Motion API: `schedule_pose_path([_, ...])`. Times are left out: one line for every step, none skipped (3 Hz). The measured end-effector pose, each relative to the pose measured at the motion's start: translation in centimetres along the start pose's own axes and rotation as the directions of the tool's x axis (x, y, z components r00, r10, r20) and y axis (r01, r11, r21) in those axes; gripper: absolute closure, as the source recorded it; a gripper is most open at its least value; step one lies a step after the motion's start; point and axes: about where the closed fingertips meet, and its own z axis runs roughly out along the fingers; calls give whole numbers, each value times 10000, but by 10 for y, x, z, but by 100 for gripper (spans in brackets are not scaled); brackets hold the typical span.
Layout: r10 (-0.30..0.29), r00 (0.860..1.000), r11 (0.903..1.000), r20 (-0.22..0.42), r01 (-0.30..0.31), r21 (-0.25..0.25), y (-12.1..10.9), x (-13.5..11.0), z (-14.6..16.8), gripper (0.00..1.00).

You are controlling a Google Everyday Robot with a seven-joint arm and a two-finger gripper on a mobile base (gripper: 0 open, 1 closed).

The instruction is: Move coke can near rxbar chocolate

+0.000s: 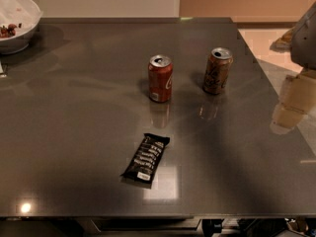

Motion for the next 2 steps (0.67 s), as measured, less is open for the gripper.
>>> schedule_pose_path([20, 10000, 10000, -10, -20, 7, -3, -1, 0, 0])
schedule_pose_path([308, 9992, 9995, 238, -306, -96, -25, -10, 17, 0])
